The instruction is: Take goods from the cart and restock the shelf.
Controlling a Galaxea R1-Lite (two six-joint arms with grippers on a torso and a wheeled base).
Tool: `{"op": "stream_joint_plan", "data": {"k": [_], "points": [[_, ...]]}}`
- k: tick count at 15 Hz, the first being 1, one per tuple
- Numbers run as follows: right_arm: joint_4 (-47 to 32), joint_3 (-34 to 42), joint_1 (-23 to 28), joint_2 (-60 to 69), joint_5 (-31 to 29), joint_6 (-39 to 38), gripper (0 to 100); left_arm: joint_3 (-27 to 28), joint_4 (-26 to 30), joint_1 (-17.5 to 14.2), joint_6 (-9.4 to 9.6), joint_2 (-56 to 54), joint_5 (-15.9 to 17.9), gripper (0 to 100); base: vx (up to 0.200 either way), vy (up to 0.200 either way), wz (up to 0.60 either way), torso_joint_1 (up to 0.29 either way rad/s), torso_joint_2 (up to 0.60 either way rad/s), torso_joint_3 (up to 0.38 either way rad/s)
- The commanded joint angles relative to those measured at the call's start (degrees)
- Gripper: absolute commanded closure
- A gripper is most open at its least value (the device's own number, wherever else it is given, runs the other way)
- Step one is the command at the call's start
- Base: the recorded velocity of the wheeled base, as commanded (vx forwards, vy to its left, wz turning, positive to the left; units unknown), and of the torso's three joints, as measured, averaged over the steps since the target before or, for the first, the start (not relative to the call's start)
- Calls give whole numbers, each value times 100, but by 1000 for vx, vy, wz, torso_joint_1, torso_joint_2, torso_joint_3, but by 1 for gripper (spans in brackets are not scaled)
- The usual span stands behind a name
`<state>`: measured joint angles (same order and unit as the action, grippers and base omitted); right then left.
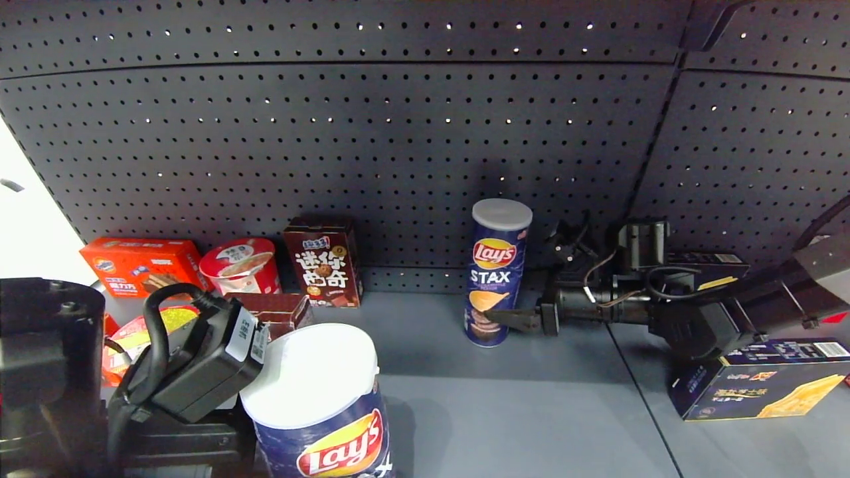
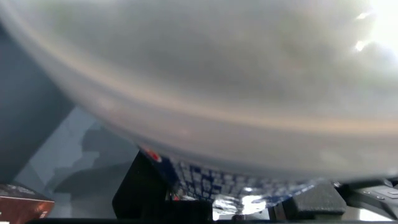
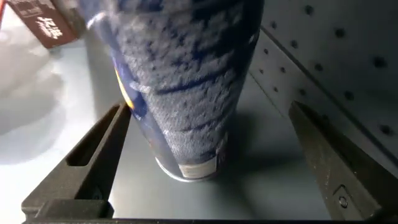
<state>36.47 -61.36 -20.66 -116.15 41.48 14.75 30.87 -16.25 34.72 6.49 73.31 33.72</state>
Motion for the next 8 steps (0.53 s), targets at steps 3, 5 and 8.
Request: {"op": "stream_joint_plan", "data": {"k": [3,5,8], "points": [[0,1,124,31,0,2,0,-63,-1,-9,2,-1,3,100,0,0,0,0,0,0],[9,1,36,31,26,2,0,-72,-10,-9,2,-1,3,100,0,0,0,0,0,0],[9,-52,-61,-39,211,2,0,-107,-10,-9,2,-1,3,100,0,0,0,0,0,0]]}}
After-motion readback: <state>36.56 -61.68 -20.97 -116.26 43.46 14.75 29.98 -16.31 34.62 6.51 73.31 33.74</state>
